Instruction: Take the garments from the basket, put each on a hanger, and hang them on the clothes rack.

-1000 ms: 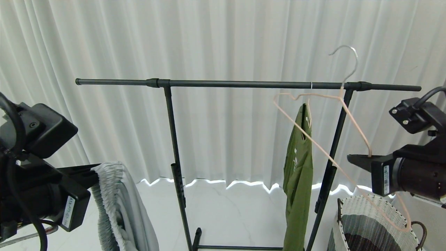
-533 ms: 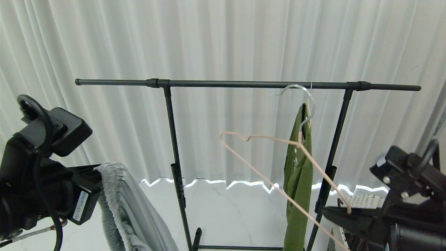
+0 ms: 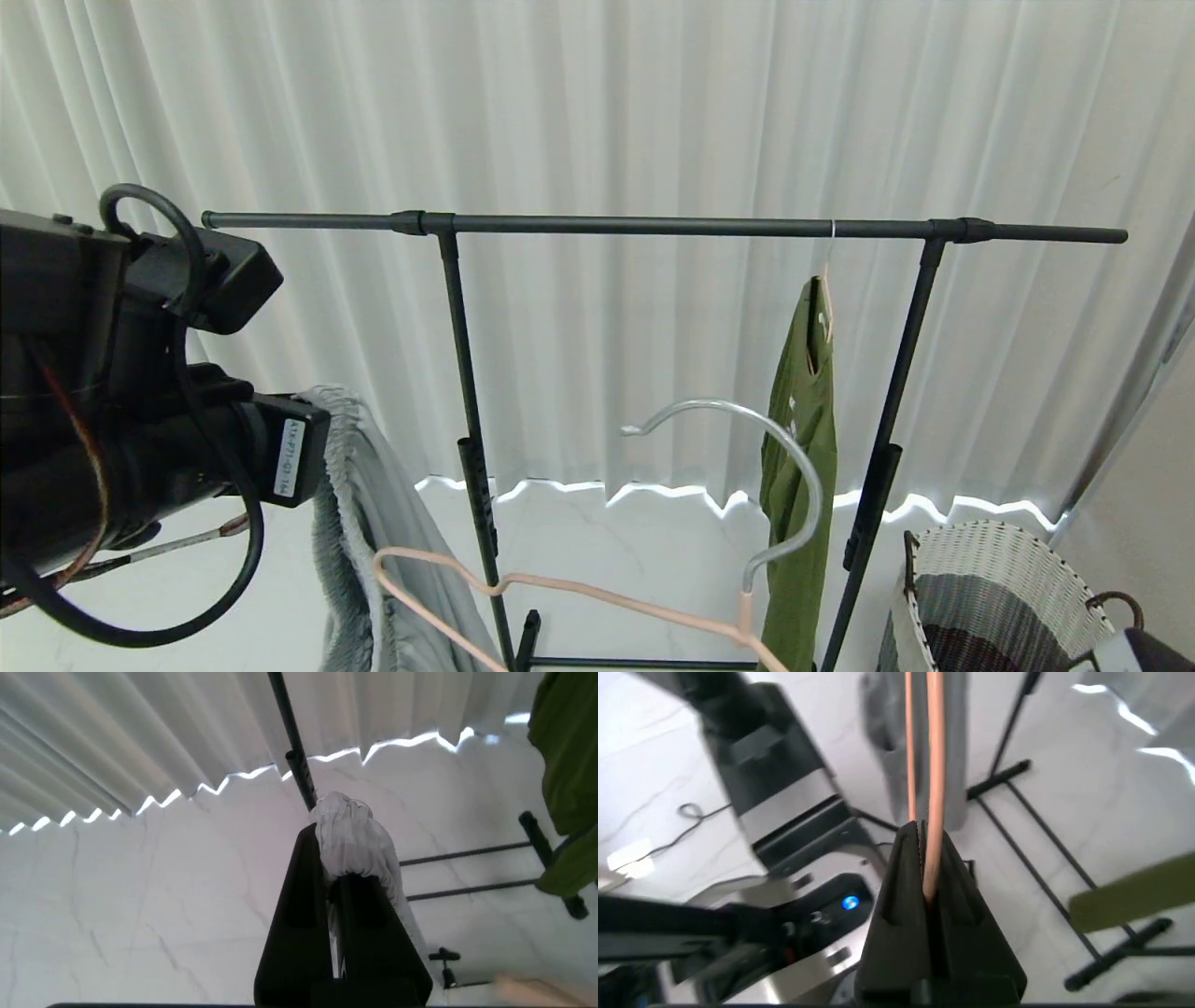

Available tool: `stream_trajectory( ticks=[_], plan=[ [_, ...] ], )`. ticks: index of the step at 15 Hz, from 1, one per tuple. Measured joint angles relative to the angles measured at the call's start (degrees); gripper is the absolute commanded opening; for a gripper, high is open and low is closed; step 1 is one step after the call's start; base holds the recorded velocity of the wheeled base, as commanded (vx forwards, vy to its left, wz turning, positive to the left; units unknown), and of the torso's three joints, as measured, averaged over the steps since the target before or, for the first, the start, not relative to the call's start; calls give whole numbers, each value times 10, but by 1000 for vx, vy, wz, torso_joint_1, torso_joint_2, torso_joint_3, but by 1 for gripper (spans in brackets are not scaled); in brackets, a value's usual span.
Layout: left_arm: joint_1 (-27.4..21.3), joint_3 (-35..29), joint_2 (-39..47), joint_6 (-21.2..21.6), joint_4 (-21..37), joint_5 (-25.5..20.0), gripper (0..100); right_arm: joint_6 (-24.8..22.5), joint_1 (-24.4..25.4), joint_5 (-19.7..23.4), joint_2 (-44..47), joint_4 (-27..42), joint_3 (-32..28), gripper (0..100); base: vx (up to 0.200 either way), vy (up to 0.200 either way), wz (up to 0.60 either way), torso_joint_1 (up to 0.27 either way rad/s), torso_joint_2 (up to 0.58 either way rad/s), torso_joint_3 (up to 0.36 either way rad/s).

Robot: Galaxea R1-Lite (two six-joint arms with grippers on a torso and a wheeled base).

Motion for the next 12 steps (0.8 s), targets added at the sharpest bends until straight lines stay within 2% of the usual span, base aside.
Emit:
stream_trajectory(
  ticks=[4,7,12],
  plan=[
    [-5,-16,26,-2,-16,2,0,2,4,0,23,-22,0,0,0,0,0,0,0,0],
    [-7,-16,35,-2,-22,4,0,3,0,-4,54,-66,0,0,0,0,0,0,0,0],
    [-8,-15,38,-2,-22,11,0,3,-43,-30,113,-136,-3,0,0,0,0,0,0,0]
  ],
)
